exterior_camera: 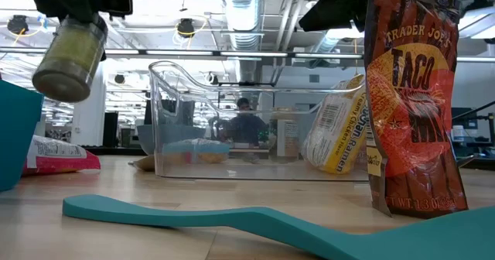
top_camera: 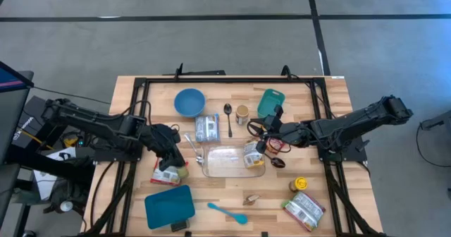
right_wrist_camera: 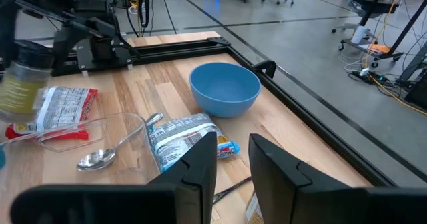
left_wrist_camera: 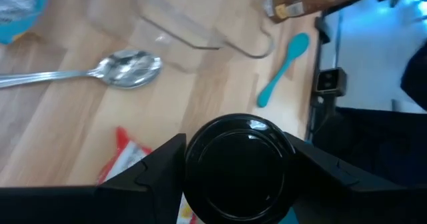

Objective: Pick & Place Food Item
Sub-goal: Put the black spice bottle into the dark blue bin

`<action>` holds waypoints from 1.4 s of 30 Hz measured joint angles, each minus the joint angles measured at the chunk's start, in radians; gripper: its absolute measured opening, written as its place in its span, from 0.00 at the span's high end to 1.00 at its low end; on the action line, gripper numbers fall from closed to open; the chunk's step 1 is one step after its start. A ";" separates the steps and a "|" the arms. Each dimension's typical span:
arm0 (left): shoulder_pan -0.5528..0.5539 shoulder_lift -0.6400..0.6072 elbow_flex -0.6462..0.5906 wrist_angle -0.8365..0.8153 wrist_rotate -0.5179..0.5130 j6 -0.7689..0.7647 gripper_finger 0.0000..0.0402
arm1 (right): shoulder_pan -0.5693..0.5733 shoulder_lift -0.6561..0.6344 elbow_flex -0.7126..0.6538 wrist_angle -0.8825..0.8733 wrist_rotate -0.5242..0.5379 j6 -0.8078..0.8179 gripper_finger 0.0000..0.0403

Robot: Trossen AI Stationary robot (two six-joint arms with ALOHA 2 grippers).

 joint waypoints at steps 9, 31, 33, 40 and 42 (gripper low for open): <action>-0.137 0.000 0.000 0.162 -0.065 -0.039 0.49 | 0.000 0.000 0.000 0.000 0.018 -0.008 0.80; -0.484 0.000 0.000 0.315 -0.422 -0.130 0.49 | 0.000 0.000 0.000 0.000 0.019 -0.008 0.80; -0.513 0.000 0.000 0.335 -0.465 -0.130 0.49 | 0.000 0.000 0.000 0.000 0.019 -0.008 0.80; -0.604 0.018 0.000 0.466 -0.574 -0.083 0.49 | 0.000 0.000 0.000 0.000 0.019 -0.008 0.80; -0.627 0.036 0.000 0.504 -0.589 -0.056 0.49 | 0.000 0.000 0.000 0.000 0.019 -0.008 0.80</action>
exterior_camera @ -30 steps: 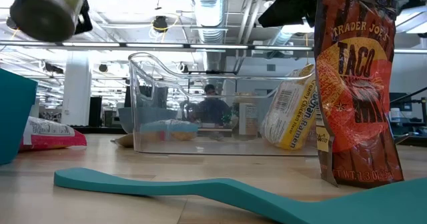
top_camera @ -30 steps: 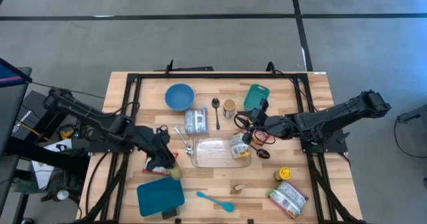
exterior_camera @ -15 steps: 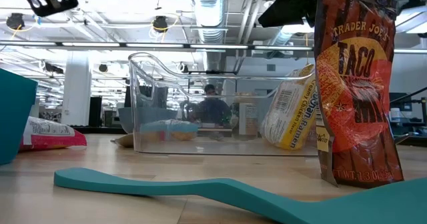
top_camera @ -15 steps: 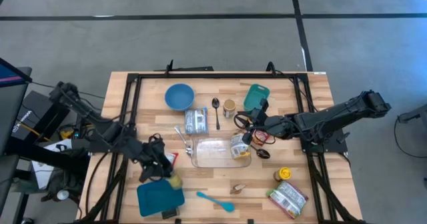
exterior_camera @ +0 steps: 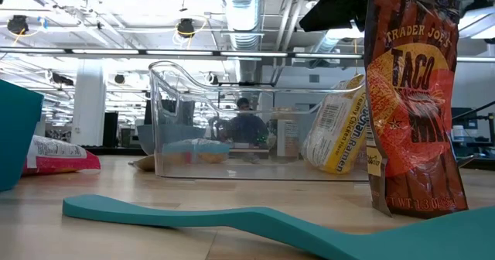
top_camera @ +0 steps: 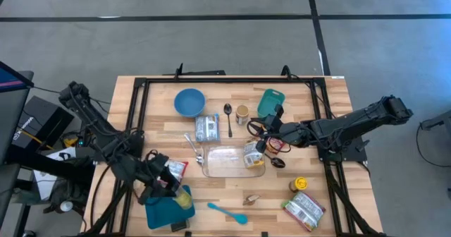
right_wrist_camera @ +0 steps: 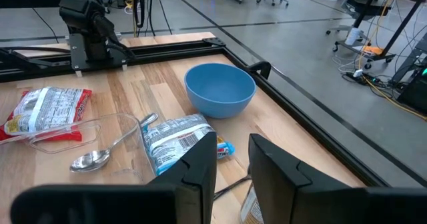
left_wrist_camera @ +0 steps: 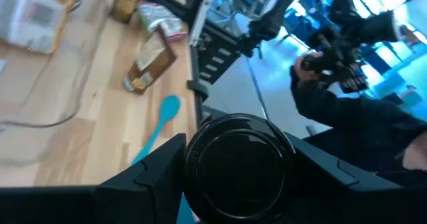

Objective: Pick & Place Food Item
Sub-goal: Put the black spice bottle into the dark blue bin

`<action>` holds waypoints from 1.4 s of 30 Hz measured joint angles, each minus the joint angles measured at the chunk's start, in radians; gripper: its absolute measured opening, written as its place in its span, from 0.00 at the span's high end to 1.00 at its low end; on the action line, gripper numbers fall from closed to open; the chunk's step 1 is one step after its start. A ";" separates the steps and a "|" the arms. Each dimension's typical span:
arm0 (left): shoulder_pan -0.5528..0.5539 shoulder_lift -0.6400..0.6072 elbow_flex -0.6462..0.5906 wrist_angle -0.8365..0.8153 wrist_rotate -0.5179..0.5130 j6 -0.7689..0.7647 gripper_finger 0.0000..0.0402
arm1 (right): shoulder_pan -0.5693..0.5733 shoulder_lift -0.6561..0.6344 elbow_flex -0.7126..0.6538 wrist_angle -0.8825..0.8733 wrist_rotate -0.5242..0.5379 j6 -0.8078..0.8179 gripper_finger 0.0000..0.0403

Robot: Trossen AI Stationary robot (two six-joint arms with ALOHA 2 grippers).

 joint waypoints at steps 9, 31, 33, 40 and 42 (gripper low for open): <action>-0.024 0.108 0.101 -0.137 -0.030 0.012 0.49 | 0.000 0.000 0.000 0.000 0.000 0.000 0.80; -0.024 0.438 0.405 -0.689 -0.016 -0.230 0.48 | 0.000 0.000 0.000 0.001 0.000 0.000 0.80; -0.025 0.441 0.405 -0.703 -0.016 -0.252 0.48 | 0.000 0.000 0.000 0.001 0.000 0.000 0.80; -0.029 0.497 0.406 -0.703 -0.007 -0.257 0.48 | 0.000 0.000 0.000 0.001 0.000 0.000 0.80; -0.029 0.514 0.406 -0.701 -0.007 -0.257 0.48 | 0.000 0.000 0.000 0.001 0.000 0.000 0.80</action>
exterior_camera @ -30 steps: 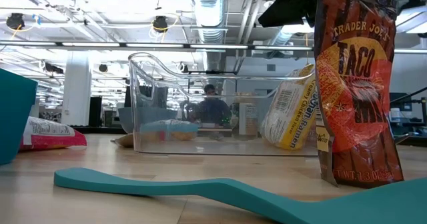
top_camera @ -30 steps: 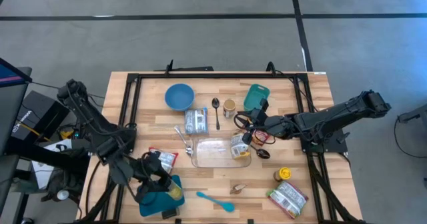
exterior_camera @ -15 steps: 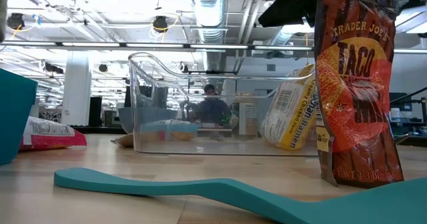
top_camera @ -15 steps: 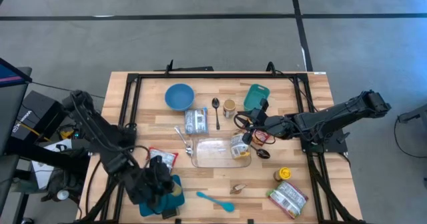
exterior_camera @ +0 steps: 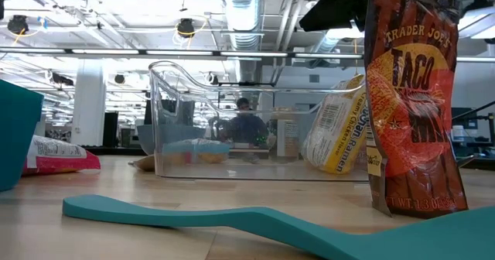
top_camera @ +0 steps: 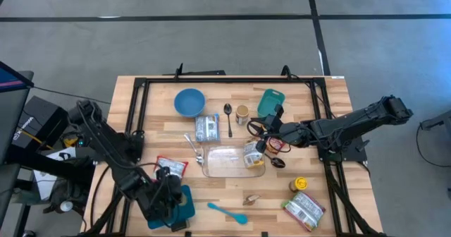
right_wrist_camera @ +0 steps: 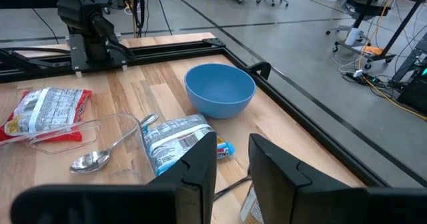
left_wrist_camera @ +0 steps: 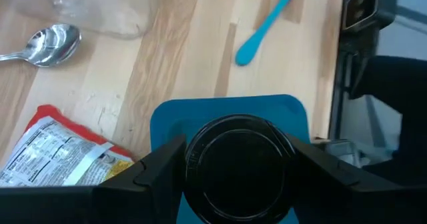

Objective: Pick & Place Food Item
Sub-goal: Put the black spice bottle into the dark blue bin

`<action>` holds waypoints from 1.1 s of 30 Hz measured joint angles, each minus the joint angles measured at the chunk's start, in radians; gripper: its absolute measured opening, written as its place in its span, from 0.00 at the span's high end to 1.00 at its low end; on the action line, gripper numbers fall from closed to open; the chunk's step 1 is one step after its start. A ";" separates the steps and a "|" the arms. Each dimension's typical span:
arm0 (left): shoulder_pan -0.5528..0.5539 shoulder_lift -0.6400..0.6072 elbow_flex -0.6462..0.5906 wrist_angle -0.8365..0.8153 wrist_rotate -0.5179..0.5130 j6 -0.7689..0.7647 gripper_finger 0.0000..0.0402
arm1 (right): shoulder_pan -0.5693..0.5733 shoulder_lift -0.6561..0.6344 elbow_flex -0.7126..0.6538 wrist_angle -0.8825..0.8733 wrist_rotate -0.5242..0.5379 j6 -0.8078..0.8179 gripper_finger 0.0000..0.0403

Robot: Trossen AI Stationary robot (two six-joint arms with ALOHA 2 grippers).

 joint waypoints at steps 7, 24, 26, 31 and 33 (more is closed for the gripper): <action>0.000 0.030 0.000 0.002 -0.001 0.000 0.48 | 0.000 0.000 0.000 0.000 0.000 0.000 0.80; 0.000 0.101 -0.001 0.050 -0.007 0.033 0.48 | 0.000 0.000 0.000 0.000 0.000 0.000 0.80; 0.000 0.101 -0.001 0.060 -0.007 0.036 0.48 | 0.000 0.000 0.000 0.000 0.000 0.000 0.80; 0.000 0.101 -0.001 0.063 -0.007 0.037 0.47 | 0.000 0.000 0.000 0.000 0.000 0.000 0.80; 0.000 0.101 -0.001 0.068 -0.006 0.037 0.46 | 0.000 0.000 0.000 0.000 0.000 0.000 0.80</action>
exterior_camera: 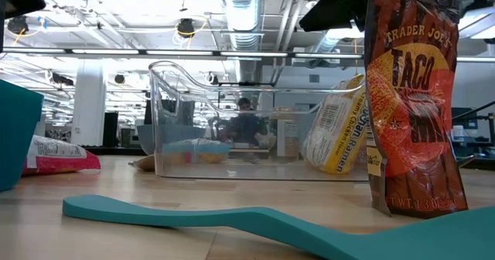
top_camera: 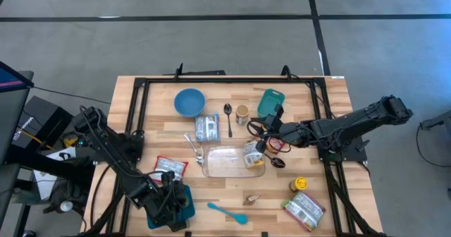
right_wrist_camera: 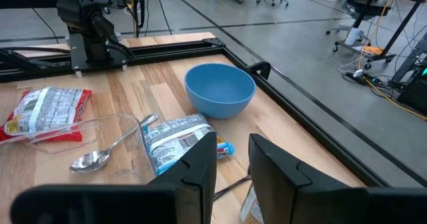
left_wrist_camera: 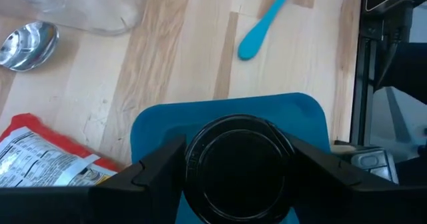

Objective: Pick & Place Food Item
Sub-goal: Put the black spice bottle into the dark blue bin

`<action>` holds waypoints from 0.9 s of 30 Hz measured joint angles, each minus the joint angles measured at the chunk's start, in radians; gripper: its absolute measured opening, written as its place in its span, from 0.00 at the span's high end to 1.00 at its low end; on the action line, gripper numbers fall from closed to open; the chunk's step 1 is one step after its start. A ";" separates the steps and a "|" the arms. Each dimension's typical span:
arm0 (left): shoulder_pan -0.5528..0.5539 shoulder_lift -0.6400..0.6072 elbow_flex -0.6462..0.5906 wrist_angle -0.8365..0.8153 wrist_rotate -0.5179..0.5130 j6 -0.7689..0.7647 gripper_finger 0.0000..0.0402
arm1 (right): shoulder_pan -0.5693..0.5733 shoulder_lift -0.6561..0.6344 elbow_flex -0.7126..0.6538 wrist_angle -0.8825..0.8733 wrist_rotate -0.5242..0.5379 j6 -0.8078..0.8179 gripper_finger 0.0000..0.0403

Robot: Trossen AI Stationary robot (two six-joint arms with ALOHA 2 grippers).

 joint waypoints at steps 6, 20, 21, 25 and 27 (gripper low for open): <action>0.000 0.000 0.000 0.004 0.000 0.000 0.46 | 0.000 0.000 0.000 0.000 0.000 0.000 0.80; 0.000 0.000 -0.024 0.070 0.004 0.045 0.46 | 0.000 0.000 0.000 0.000 0.000 0.000 0.80; 0.000 0.000 -0.024 0.069 0.004 0.045 0.46 | 0.000 0.000 0.000 0.000 0.000 0.000 0.80; 0.000 0.000 -0.024 0.057 0.004 0.046 0.46 | 0.000 0.000 0.000 0.000 0.000 0.000 0.80; 0.000 0.000 -0.024 0.051 0.004 0.045 0.46 | 0.000 0.000 0.000 0.000 0.000 0.000 0.80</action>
